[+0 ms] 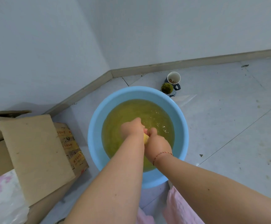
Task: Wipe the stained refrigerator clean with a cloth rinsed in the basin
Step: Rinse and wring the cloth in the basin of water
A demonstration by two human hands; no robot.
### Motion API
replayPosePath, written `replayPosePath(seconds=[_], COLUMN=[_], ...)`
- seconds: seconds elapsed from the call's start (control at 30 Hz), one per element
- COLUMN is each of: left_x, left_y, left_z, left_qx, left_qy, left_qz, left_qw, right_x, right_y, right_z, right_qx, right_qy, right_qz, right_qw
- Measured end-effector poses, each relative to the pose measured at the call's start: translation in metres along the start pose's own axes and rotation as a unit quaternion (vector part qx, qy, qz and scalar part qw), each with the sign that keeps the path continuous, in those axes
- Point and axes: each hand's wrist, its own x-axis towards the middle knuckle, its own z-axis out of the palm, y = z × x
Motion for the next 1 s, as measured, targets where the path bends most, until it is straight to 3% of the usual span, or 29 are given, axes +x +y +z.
replayPosePath(seconds=[0.23,0.4,0.47,0.67,0.77,0.83,0.93,0.97,1.0], left_x=[-0.016,-0.025,-0.032,-0.059,-0.070,-0.075,-0.082,-0.083,-0.085], left_y=[0.014,0.037,0.047,0.068,0.071,0.072,0.074,0.074,0.072], left_z=[-0.017,-0.049,-0.058,-0.070,-0.074,-0.076,-0.076,-0.075,-0.075], left_qx=[0.072,-0.015,-0.026,0.015,0.036,0.013,-0.052,-0.065,-0.066], left_qy=[-0.186,-0.261,-0.299,-0.369,-0.381,-0.394,-0.399,-0.400,-0.400], left_qz=[-0.011,0.032,0.042,0.087,0.105,0.089,0.035,0.024,0.024], left_qw=[0.980,0.965,0.953,0.925,0.918,0.915,0.915,0.914,0.914], right_x=[-0.012,-0.026,-0.032,-0.042,-0.049,-0.051,-0.059,-0.060,-0.061], right_y=[0.006,0.013,0.016,0.018,0.010,0.008,0.006,0.008,0.010], right_z=[-0.041,-0.097,-0.109,-0.129,-0.146,-0.154,-0.164,-0.166,-0.167], right_qx=[0.096,0.214,0.231,0.055,0.144,0.299,0.585,0.608,0.599], right_qy=[0.046,-0.081,-0.093,0.054,0.070,0.034,-0.130,-0.178,-0.210], right_qz=[-0.012,-0.051,-0.047,-0.134,-0.096,-0.045,-0.009,-0.028,-0.053], right_qw=[0.994,0.972,0.967,0.988,0.982,0.953,0.801,0.774,0.771])
